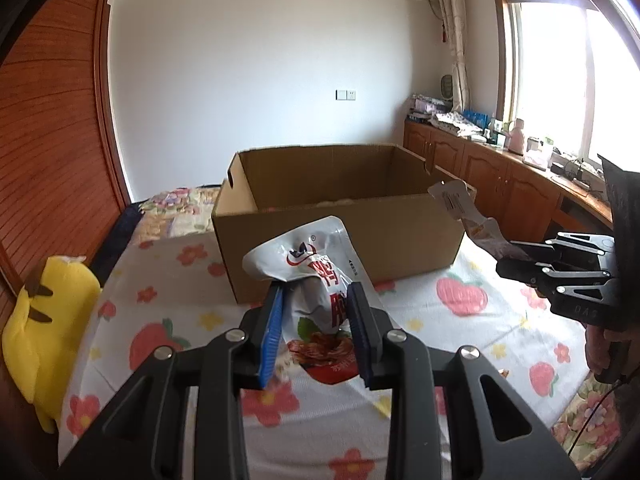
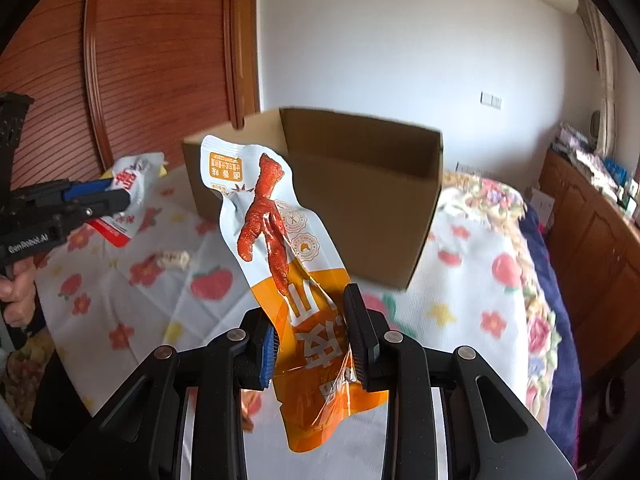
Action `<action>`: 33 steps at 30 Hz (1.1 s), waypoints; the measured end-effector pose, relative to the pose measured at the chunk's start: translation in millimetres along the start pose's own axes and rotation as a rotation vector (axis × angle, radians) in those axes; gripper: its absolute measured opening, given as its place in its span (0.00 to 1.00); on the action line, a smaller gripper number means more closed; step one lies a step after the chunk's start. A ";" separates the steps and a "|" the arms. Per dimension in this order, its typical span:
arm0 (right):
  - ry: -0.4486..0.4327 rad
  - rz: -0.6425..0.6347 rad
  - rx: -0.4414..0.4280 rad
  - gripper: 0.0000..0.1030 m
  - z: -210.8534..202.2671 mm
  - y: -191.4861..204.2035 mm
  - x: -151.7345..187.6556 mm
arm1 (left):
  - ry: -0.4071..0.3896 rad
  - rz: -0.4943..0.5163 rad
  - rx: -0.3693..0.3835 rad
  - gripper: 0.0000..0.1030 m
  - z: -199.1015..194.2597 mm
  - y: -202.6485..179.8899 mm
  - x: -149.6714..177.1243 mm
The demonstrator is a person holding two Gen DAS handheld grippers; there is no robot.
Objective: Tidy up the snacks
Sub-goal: 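Lift both pouches and carry them over the cardboard box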
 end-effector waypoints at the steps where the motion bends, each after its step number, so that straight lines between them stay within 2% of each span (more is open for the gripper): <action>1: -0.009 -0.005 0.001 0.28 1.1 -0.5 -6.2 | -0.008 -0.001 0.002 0.29 2.1 1.6 -4.9; 11: -0.066 -0.055 0.003 0.28 23.8 -5.4 -55.3 | -0.073 0.009 0.009 0.29 28.5 15.0 -50.5; 19: -0.092 -0.070 -0.013 0.28 56.0 -10.4 -81.0 | -0.090 0.027 0.015 0.29 64.7 27.4 -74.8; 33: -0.110 -0.058 -0.024 0.28 105.6 -24.0 -98.1 | -0.074 0.012 0.020 0.29 122.6 36.2 -82.7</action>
Point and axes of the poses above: each gripper's, at about its wrist camera, not at the fingertips, and z roughly the way its jaws point, y to its left, x to its underside, the point moved 4 cm from there along z, roughly the way its jaws point, and after that the axes turned 11 degrees about -y, right-handed, at the moved point
